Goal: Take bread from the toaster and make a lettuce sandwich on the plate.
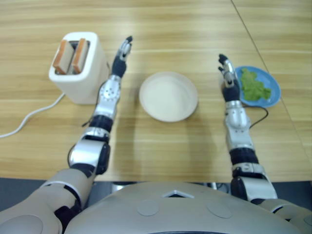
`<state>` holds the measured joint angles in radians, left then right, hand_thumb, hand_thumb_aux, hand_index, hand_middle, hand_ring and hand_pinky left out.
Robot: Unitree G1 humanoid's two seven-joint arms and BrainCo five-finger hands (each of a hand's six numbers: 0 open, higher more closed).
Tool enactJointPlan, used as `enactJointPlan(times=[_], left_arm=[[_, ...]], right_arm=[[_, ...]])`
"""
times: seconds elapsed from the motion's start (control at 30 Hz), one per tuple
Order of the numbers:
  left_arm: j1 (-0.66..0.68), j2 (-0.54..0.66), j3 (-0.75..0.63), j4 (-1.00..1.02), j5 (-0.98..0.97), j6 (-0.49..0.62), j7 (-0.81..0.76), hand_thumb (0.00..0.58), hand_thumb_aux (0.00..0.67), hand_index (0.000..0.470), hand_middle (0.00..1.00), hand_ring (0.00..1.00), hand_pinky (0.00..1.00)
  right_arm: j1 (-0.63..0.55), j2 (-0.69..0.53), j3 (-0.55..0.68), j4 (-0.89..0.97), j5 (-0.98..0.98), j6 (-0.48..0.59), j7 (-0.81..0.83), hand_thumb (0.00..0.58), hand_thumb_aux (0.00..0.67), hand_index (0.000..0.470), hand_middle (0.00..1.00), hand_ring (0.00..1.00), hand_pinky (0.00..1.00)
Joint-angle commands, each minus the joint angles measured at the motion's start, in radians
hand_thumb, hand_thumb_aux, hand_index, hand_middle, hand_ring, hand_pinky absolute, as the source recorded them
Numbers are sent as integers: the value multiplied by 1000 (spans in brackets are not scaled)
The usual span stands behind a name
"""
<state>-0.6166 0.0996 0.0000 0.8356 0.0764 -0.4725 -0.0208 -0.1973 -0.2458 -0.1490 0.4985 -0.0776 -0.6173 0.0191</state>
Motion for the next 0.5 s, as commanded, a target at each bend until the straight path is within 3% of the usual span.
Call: enactJointPlan(times=[0.03, 0.3, 0.4, 0.5], left_arm=[[18, -8, -8, 17, 7, 6, -2, 0, 0, 0, 0, 0, 0], [40, -16, -11, -45, 9, 14, -5, 0, 0, 0, 0, 0, 0], [151, -2, -25, -471, -13, 74, -42, 0, 0, 0, 0, 0, 0], [231, 86, 24, -993, 40, 234, -76, 0, 0, 0, 0, 0, 0]], right_arm=[[11, -2, 7, 13, -4, 3, -6, 0, 0, 0, 0, 0, 0], [14, 2, -9, 21, 16, -1, -13, 0, 0, 0, 0, 0, 0], [7, -1, -9, 40, 20, -5, -9, 0, 0, 0, 0, 0, 0], [14, -6, -7, 51, 7, -13, -19, 0, 0, 0, 0, 0, 0]])
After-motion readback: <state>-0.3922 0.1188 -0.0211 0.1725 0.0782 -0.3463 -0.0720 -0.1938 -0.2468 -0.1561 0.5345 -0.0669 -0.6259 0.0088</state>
